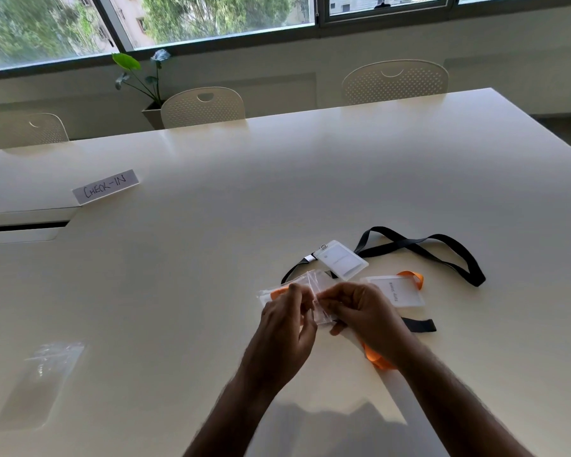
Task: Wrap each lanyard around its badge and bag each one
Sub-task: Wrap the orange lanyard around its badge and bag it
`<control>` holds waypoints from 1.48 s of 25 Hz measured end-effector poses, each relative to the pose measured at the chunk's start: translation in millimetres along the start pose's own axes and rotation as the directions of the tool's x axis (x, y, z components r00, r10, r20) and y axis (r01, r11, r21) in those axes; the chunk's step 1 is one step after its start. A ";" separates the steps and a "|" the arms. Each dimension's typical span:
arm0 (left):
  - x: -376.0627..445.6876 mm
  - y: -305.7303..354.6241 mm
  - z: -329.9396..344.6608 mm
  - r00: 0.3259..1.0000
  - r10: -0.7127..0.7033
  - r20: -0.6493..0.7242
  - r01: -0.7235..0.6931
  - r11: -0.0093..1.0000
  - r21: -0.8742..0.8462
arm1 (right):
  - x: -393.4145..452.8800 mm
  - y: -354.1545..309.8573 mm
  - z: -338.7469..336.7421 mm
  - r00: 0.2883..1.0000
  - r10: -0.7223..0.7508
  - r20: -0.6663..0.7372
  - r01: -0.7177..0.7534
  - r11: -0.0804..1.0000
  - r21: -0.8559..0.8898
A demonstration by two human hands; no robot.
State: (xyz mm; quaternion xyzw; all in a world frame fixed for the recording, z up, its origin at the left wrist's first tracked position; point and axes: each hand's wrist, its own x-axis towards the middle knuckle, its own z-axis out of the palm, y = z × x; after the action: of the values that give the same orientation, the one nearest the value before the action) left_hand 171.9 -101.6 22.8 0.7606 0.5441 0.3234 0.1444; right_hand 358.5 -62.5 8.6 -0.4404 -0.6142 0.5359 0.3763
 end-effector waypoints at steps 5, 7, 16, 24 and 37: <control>5.3 -9.4 -12.8 0.978 -0.063 -0.200 0.094 0.984 0.152 | -1.9 -9.3 -4.6 0.998 -0.063 -0.002 0.062 0.985 -0.158; 10.5 -12.6 -20.7 0.980 -0.163 -0.111 0.169 0.984 0.051 | -4.2 -16.3 -6.2 0.994 -0.104 0.015 0.104 0.958 -0.266; 15.6 -11.8 -37.0 0.934 -0.326 0.149 0.355 0.784 -0.510 | -8.1 -29.3 -13.5 0.978 -0.186 0.095 0.209 0.880 -0.426; 19.3 -13.1 -35.8 0.901 -0.428 0.072 0.351 0.622 -0.699 | -7.0 -18.5 -15.2 0.975 -0.188 -0.116 0.158 0.961 -0.227; 18.7 -23.0 -37.4 0.886 -0.438 0.154 0.410 0.583 -0.701 | -9.3 -15.7 -22.2 0.989 0.131 -0.076 -0.105 0.955 0.278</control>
State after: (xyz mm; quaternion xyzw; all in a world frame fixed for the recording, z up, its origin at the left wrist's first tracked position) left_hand 134.4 -80.9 44.0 0.4850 0.5418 0.4788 0.4919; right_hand 380.2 -64.7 27.3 -0.4448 -0.4889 0.6157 0.4290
